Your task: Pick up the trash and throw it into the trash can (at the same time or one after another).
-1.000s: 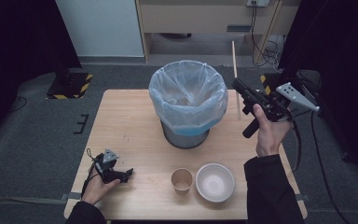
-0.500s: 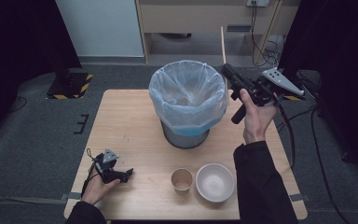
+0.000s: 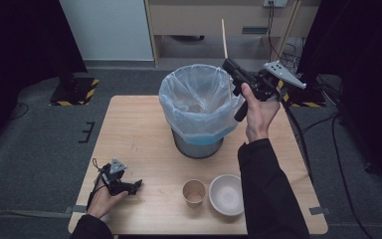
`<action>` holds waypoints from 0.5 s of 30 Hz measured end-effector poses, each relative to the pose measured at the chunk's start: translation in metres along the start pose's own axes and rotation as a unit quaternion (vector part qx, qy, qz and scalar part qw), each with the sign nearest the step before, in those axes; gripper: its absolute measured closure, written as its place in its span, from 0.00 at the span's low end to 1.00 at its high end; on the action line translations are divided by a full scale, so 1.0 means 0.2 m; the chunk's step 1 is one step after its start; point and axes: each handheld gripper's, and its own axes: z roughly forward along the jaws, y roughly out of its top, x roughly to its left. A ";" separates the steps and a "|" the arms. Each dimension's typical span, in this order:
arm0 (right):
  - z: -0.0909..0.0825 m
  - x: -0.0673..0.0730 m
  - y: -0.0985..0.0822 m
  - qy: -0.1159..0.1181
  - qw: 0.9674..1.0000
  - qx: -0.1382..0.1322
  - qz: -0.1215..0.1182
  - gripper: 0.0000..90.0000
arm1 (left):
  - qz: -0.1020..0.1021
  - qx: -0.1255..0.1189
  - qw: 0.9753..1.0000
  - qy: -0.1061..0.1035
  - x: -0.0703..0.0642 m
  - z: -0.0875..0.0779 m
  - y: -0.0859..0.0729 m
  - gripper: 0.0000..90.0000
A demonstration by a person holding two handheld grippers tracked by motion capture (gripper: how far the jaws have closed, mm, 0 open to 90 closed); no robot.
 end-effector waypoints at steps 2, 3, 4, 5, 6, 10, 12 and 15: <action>0.03 0.01 0.00 0.001 1.000 0.001 -0.004 0.95 | 0.000 0.000 1.000 0.000 0.00 0.00 0.00 0.00; 0.04 0.02 0.00 0.003 1.000 0.000 -0.002 0.95 | 0.000 0.000 1.000 0.000 0.00 0.00 0.00 0.00; 0.05 0.02 0.00 0.004 1.000 -0.001 0.000 0.95 | 0.000 0.000 1.000 0.000 0.00 0.00 0.00 0.00; 0.07 0.02 0.00 0.001 1.000 -0.001 -0.002 0.95 | 0.000 0.000 1.000 0.000 0.00 0.00 0.00 0.00; 0.09 0.02 0.00 -0.002 1.000 0.002 -0.004 0.95 | 0.000 0.000 1.000 0.000 0.00 0.00 0.00 0.00; 0.14 0.02 -0.01 -0.007 1.000 0.001 -0.009 0.95 | 0.000 0.000 1.000 0.000 0.00 0.00 0.00 0.00; 0.16 0.02 -0.02 -0.011 1.000 -0.003 -0.009 0.95 | 0.000 0.000 1.000 0.000 0.00 0.00 0.00 0.00; 0.20 0.02 -0.04 -0.013 1.000 -0.001 -0.009 0.95 | 0.000 0.001 1.000 0.000 0.00 0.00 0.00 0.00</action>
